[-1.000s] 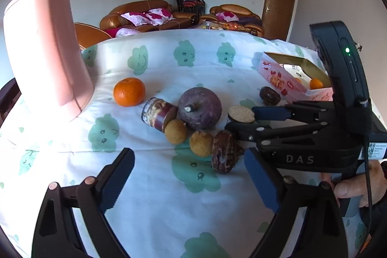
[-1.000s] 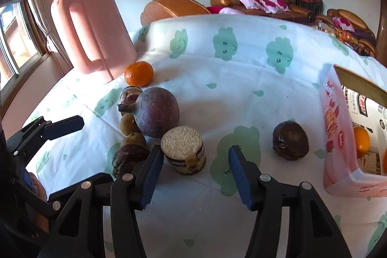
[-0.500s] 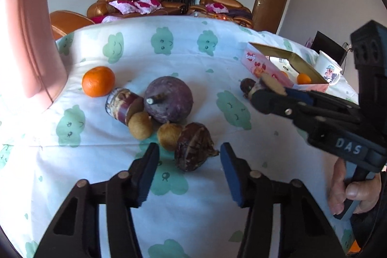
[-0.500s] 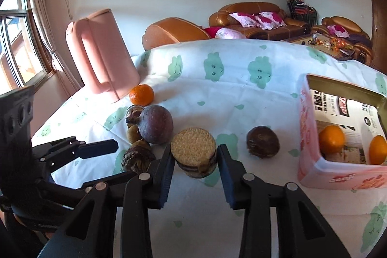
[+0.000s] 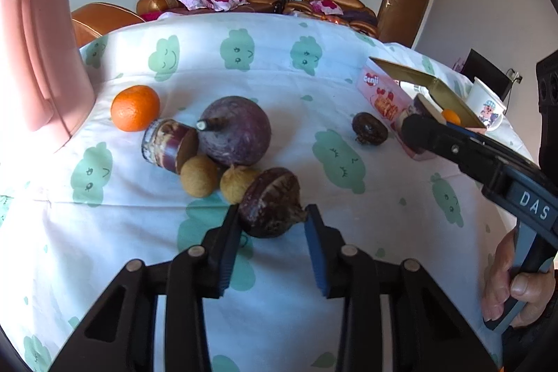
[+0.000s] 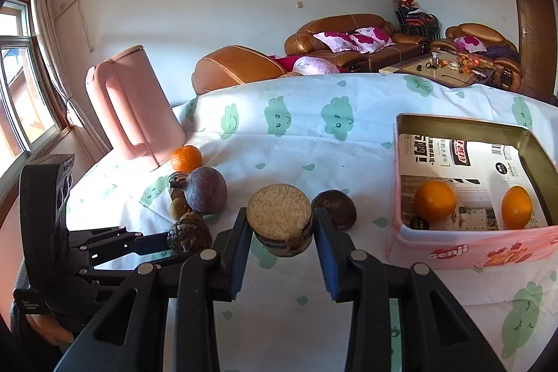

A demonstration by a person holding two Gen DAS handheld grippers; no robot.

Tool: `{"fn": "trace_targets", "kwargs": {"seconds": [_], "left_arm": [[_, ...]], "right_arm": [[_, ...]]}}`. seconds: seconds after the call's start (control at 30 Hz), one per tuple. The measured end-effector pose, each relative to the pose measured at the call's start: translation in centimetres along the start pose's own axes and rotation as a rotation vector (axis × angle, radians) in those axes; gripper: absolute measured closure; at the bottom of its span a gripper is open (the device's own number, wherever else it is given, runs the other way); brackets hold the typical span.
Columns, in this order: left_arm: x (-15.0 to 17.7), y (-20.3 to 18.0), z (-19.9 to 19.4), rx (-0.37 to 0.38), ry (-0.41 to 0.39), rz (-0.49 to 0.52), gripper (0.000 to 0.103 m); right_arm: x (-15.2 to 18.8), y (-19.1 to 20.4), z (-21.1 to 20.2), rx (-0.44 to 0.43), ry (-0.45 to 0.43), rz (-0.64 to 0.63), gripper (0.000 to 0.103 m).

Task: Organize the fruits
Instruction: 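Carry the cake and mangosteen into the pink tin box and open both tools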

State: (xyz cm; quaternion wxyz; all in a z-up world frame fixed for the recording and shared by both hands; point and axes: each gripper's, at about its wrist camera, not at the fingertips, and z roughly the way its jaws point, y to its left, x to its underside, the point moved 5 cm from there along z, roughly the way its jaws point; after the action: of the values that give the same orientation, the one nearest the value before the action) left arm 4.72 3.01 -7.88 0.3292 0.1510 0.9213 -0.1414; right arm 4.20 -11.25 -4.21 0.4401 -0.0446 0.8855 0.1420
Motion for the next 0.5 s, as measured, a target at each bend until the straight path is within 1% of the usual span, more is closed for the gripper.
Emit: {"fn": "trace_targets", "kwargs": {"seconds": [0.17, 0.23, 0.37, 0.5], "left_arm": [[-0.4, 0.0, -2.1, 0.053, -0.100, -0.027, 0.065], [-0.7, -0.4, -2.7, 0.056, -0.130, -0.025, 0.065], [-2.0, -1.9, -3.5, 0.059, -0.194, -0.011, 0.065], [-3.7, -3.7, -3.4, 0.053, -0.232, 0.012, 0.065]], "right_arm": [[-0.5, -0.7, -0.9, 0.011, -0.038, 0.012, 0.065], [-0.8, -1.2, -1.5, 0.021, -0.060, 0.013, 0.065], [-2.0, -2.9, -3.1, 0.095, -0.129, 0.005, 0.065], [-2.9, -6.5, -4.8, 0.189, -0.184, 0.045, 0.065]]}}
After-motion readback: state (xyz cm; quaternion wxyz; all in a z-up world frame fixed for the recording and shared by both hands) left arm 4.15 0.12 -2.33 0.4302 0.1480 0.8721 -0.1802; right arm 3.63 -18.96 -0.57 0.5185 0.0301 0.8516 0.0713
